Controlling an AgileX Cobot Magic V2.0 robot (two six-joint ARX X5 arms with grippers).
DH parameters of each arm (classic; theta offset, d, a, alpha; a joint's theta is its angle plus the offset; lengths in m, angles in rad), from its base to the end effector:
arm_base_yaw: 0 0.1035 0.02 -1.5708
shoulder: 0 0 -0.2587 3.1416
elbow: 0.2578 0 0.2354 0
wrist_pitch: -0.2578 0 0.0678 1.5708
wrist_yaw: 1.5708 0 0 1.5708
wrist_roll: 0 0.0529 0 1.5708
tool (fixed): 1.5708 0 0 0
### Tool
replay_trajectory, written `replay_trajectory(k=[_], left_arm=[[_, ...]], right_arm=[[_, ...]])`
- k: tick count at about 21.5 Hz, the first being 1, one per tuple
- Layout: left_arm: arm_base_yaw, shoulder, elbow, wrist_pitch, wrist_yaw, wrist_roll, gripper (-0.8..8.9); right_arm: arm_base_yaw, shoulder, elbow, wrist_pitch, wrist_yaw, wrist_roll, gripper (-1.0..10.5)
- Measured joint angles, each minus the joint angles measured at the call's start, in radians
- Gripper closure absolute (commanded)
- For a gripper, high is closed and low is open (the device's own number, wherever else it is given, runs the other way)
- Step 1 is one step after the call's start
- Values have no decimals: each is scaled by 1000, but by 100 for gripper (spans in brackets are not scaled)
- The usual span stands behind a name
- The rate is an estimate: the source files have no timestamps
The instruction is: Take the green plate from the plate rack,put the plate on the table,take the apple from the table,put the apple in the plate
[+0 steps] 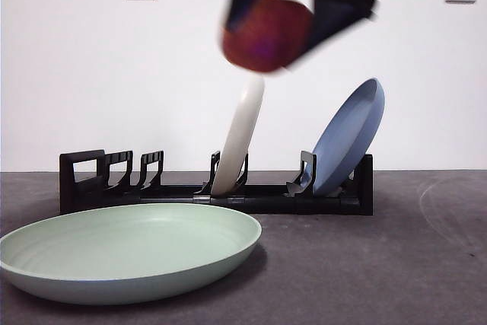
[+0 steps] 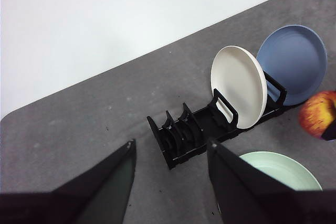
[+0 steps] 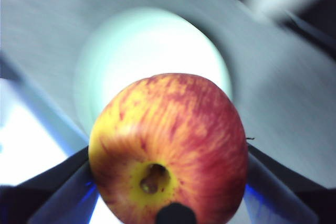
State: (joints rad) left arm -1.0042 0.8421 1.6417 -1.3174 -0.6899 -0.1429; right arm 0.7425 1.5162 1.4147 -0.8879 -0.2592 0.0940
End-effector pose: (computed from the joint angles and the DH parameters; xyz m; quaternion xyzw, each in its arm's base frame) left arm 0.0594 -0.0306 0.4478 0.1232 0.1799 -0.1388 0.9660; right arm 0.2146 0.2154 0.2991 -0.0772 0.4803 0.4005 0.7765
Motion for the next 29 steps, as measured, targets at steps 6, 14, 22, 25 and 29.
replay_trajectory(k=[6, 14, 22, 25, 29], left_arm=[[0, 0, 0, -1, 0, 0, 584], [0, 0, 0, -2, 0, 0, 584], [0, 0, 0, -2, 0, 0, 584], [0, 0, 0, -3, 0, 0, 584], [0, 0, 0, -3, 0, 0, 584]], right_arm=[[134, 14, 16, 130, 19, 4, 959], [173, 232, 16, 187, 36, 8, 958], [173, 372, 16, 202, 64, 13, 959], [172, 418, 16, 202, 69, 13, 958], [174, 463, 18, 206, 68, 12, 958]])
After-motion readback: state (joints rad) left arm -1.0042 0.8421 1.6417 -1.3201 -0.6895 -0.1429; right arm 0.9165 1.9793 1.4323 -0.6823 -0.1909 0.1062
